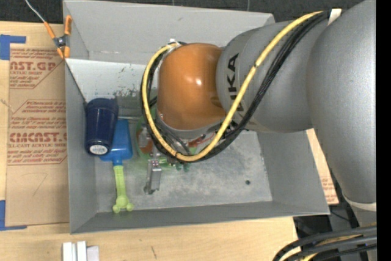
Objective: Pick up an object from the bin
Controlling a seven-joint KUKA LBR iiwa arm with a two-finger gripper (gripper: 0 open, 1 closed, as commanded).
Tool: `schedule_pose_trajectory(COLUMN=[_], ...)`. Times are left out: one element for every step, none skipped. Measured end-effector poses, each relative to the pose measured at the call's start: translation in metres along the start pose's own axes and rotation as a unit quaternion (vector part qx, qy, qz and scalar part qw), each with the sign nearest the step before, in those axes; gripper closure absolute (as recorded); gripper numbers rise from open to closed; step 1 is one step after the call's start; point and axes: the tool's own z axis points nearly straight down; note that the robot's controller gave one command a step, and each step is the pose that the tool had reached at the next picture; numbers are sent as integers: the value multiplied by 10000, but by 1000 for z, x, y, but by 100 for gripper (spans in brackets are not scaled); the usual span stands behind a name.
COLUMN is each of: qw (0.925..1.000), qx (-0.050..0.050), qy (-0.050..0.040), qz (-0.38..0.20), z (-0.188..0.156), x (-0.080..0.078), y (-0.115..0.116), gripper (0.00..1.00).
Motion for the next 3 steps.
schedule_pose_trajectory(qw=[10000, 9952, 9950], qx=[-8, -4, -12], qy=[-38, -19, -42], qz=[10, -975, -994], z=[-4, 1, 28], x=[-2, -29, -55], y=[-1, -23, -30], gripper=[0, 0, 0])
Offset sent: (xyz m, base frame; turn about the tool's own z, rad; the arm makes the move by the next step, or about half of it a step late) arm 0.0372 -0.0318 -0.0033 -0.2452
